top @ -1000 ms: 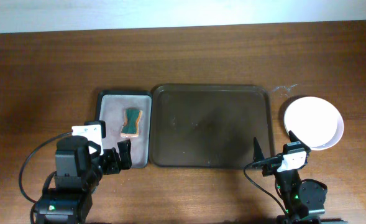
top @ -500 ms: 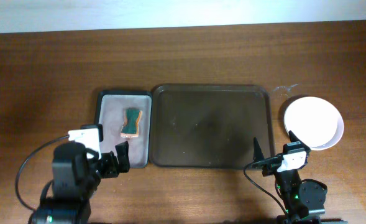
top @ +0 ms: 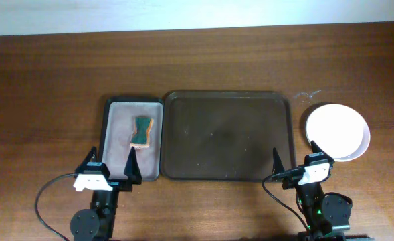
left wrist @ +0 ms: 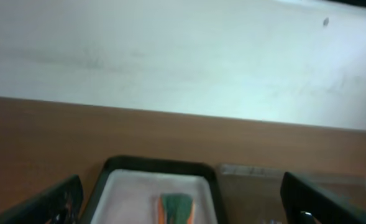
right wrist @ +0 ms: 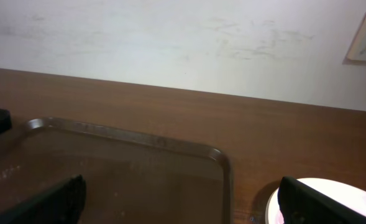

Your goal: Clean dirty plates on tray and stack at the side

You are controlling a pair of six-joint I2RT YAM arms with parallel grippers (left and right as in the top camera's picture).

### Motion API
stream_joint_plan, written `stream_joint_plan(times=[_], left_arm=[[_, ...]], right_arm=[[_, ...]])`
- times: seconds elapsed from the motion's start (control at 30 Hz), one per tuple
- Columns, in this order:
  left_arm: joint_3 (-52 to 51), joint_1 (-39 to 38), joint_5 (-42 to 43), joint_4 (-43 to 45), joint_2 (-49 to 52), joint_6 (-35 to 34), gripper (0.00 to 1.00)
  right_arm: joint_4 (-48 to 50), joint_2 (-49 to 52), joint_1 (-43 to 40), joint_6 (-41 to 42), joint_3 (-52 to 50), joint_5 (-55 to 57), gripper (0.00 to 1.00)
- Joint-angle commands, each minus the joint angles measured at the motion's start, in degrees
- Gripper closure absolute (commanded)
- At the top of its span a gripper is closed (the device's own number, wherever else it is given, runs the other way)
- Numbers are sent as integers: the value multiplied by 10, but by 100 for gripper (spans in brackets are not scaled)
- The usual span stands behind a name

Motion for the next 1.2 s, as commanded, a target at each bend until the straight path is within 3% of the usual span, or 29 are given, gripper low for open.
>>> stream_joint_plan(times=[0.0,0.07,1.17], left_arm=[[-5,3,17,-39,-30,72,1],[-5,2,12,-81,-29,72,0],[-5,2,12,-81,-29,72,1]], right_arm=[[-3,-5,4,-4,-3,0,1],[-3,-5,4,-4,-3,0,1],[-3,-5,4,-4,-3,0,1]])
